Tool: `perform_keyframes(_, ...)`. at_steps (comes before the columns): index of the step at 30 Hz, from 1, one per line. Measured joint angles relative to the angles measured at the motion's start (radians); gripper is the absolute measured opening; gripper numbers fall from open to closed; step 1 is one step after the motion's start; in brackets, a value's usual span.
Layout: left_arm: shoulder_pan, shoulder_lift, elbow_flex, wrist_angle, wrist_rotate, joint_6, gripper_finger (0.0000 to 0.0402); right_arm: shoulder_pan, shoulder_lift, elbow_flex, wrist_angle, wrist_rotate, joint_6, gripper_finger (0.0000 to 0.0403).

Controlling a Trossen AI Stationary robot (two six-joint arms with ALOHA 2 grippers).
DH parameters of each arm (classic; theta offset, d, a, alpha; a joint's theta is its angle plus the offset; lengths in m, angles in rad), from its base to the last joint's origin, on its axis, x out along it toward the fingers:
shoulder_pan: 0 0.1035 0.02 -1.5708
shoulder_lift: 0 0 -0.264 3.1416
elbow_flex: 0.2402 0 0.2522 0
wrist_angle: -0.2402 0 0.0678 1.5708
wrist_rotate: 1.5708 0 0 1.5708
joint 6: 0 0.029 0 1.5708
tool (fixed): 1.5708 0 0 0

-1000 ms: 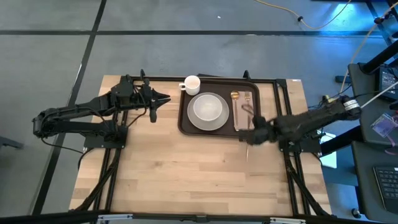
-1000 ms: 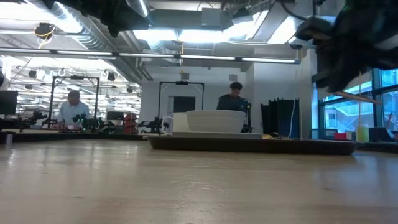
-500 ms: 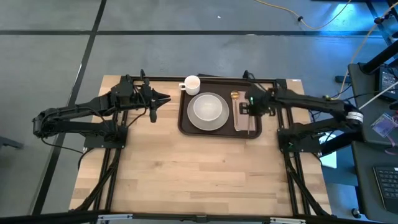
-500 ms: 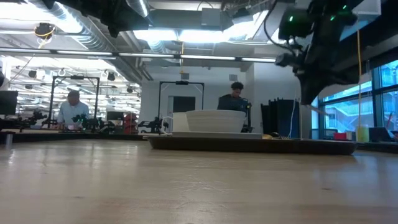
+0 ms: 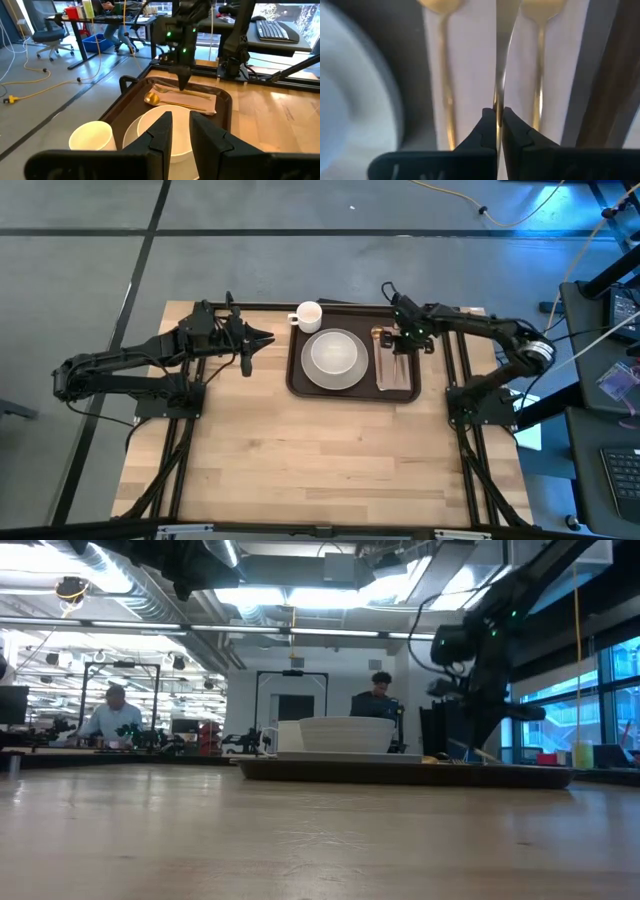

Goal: Set up tray
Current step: Put the gold table knife to the right of the gold fork on the brown napkin on the black serving tray

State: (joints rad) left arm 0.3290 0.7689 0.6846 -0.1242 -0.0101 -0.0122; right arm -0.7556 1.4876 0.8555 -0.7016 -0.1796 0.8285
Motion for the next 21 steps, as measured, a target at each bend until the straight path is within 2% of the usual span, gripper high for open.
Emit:
perform_keyframes(4,0.0,0.0,0.0,0.0,-0.001,-0.001,0.0059,-0.023,0.071,0.019,-0.007,-0.008,-0.031,0.0002)
perform_keyframes(8,0.0,0.0,0.0,0.0,-0.002,-0.001,0.0059,-0.025,0.133,0.096,-0.009,-0.015,-0.059,0.0002)
perform_keyframes(15,0.0,0.0,0.0,-0.011,-0.002,-0.001,0.0059,-0.025,0.236,0.248,-0.159,0.025,-0.104,0.0002)
perform_keyframes(21,0.0,0.0,0.0,-0.021,-0.001,-0.001,0.0059,-0.025,0.246,0.247,-0.218,0.021,-0.077,0.0002)
